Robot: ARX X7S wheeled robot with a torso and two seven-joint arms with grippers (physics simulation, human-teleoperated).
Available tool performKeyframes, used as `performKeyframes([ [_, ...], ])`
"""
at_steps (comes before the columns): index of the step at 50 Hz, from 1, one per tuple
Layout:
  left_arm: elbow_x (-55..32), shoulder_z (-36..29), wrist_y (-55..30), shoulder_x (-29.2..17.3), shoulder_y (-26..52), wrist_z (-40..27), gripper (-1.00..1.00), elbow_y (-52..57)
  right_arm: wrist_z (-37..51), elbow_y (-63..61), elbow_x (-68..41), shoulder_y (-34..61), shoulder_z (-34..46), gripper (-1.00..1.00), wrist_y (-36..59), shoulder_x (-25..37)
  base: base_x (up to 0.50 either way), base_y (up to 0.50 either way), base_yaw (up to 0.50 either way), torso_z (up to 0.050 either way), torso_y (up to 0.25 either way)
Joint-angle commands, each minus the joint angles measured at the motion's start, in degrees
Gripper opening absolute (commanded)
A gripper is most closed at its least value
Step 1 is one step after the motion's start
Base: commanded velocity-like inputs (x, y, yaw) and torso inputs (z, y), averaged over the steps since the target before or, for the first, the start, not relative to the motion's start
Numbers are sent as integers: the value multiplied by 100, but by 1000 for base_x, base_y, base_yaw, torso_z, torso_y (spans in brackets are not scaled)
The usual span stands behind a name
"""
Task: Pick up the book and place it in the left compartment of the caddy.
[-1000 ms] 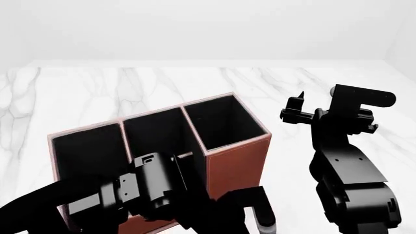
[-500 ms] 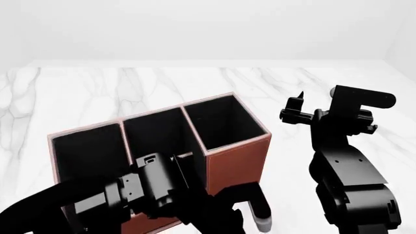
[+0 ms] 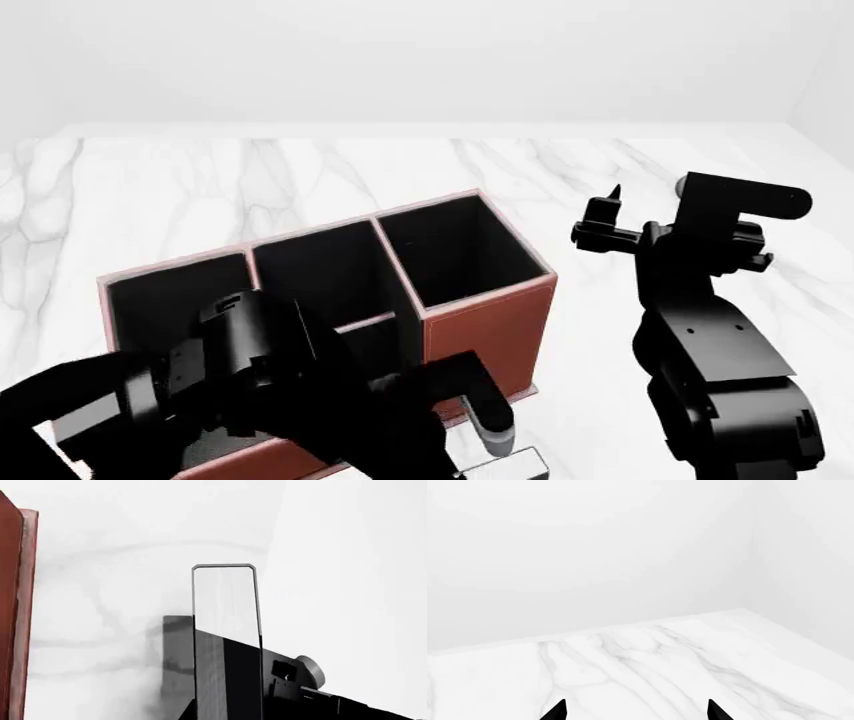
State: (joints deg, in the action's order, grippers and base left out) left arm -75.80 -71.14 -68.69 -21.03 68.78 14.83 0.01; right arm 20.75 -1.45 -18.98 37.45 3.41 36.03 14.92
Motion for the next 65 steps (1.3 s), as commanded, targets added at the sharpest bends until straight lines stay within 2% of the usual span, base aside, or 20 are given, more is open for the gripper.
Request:
performKeyframes([
  [1, -1655, 727, -588, -606, 275, -1511, -100, 704, 33, -93, -37, 30, 7, 100, 66, 24, 0, 0, 0, 0, 0],
  [11, -2977, 918, -914, -1162, 1007, -2583, -100, 1087, 47, -20, -31, 52, 38, 100, 28, 18, 0, 0, 0, 0, 1],
  [23, -5599, 749, -377, -2672, 2475, -4522, -100, 1400, 57, 36, -52, 119, 45, 100, 33, 28, 0, 0, 0, 0, 1],
  [27, -6034, 975, -266, -2977, 2866, -4549, -100, 1464, 63, 52, -60, 130, 45, 100, 22, 25, 0, 0, 0, 0, 3],
  [28, -6145, 707, -169, -3107, 3206, -5267, -100, 1451, 68, 40, -60, 124, 47, 100, 20, 26, 0, 0, 0, 0, 0],
  [29, -6339, 919, -179, -3136, 3223, -4908, -100, 1404, 66, 38, -65, 119, 44, 100, 18, 31, 0, 0, 0, 0, 0],
  [32, -6594, 1021, -204, -3235, 3585, -4923, -100, 1221, 84, 34, -72, 129, 30, 100, 30, 40, 0, 0, 0, 0, 0],
  [33, -6602, 794, -73, -3289, 3799, -5485, -100, 1158, 93, 24, -78, 135, 19, 100, 42, 46, 0, 0, 0, 0, 0],
  [34, -6660, 990, -118, -3283, 3774, -5153, -100, 1130, 100, 17, -85, 137, 9, 100, 45, 48, 0, 0, 0, 0, 0],
  [38, -6880, 1018, -44, -3367, 3988, -5244, -100, 1055, 115, 30, -91, 152, 0, 100, 43, 51, 0, 0, 0, 0, 3],
  [39, -6931, 614, 118, -3427, 4233, -6101, -100, 1048, 117, 28, -93, 153, 2, 100, 43, 52, 0, 0, 0, 0, 0],
  [40, -7078, 716, 32, -3379, 4209, -5806, -100, 969, 121, 26, -95, 155, 1, 100, 44, 53, 0, 0, 0, 0, 0],
  [43, -7254, 526, 260, -3413, 4311, -6199, -100, 916, 129, 44, -93, 161, 4, 100, 33, 53, 0, 0, 0, 0, 0],
  [44, -7524, 150, 856, -3446, 4583, -7058, -100, 576, 133, 32, -96, 157, 1, 100, 38, 59, 0, 0, 0, 0, 0],
  [46, -7893, 3, 1441, -3524, 4682, -7829, -100, 592, 135, 38, -104, 155, -11, 100, 30, 66, 0, 0, 0, 0, 0],
  [47, -7923, -32, 2300, -3735, 4712, -8640, -100, 859, 137, 64, -101, 164, -15, 100, 17, 64, 0, 0, 0, 0, 0],
  [48, -8507, -230, 2101, -3600, 4852, -8870, -100, 644, 141, 82, -100, 173, -14, 100, 12, 60, 0, 0, 0, 0, 0],
  [49, -8215, -171, 2131, -3583, 4921, -8898, -100, 666, 141, 82, -100, 173, -14, 100, 12, 60, 0, 0, 0, 0, 0],
  [53, -8626, -458, 3163, -3675, 4861, -9855, -100, 750, 152, 79, -101, 156, -4, 100, -5, 47, 0, 0, 0, 0, 3],
  [65, -8444, -829, 3565, -3528, 4869, -10317, -100, 587, 175, 113, -110, 154, 7, 100, -27, 54, 0, 0, 0, 0, 1],
])
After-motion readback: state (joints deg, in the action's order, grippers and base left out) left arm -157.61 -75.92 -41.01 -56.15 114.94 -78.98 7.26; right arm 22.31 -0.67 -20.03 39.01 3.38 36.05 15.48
